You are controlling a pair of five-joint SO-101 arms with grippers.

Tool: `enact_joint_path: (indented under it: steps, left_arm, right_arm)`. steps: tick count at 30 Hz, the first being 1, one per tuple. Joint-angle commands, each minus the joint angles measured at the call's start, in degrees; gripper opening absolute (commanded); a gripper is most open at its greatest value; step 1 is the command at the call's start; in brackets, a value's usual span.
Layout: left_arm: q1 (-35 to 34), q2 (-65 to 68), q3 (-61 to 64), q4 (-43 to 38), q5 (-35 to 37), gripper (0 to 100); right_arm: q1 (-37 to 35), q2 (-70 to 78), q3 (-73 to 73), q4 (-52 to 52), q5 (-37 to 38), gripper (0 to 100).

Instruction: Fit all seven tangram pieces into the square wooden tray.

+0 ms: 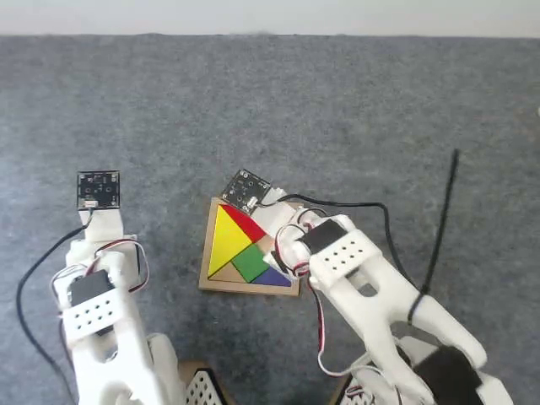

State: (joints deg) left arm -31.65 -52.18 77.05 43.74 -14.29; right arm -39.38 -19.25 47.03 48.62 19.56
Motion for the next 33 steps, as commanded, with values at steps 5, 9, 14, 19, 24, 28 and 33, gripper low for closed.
enact_joint_path:
  steps: [5,9,14,19,24,28,33]
  left_arm:
    - [0.00,0.35,-0.66,-1.14,-0.79,2]
    - [0.00,0.35,-0.66,-1.14,-0.79,2]
    - [0.00,0.35,-0.66,-1.14,-0.79,2]
    - [0.00,0.35,-0.66,-1.05,-0.79,2]
    - [0.00,0.35,-0.66,-1.05,-0.79,2]
    - [0.00,0.35,-0.66,-1.05,-0.79,2]
    - [0.00,0.35,-0.66,-1.05,-0.79,2]
  right_arm:
    - [-2.86,4.53,-0.35,-2.51,-2.90,23.7]
    - [-1.36,6.55,-0.62,-3.47,-0.88,24.2]
    - [-1.10,9.98,-2.90,-3.47,0.53,19.1]
    - [1.27,13.05,-5.27,-2.77,4.22,11.3]
    - [4.53,10.07,-7.03,0.48,4.22,7.0]
    - [6.20,6.02,-6.95,1.71,4.13,0.8]
    - [5.76,1.27,-6.86,4.26,3.25,0.9]
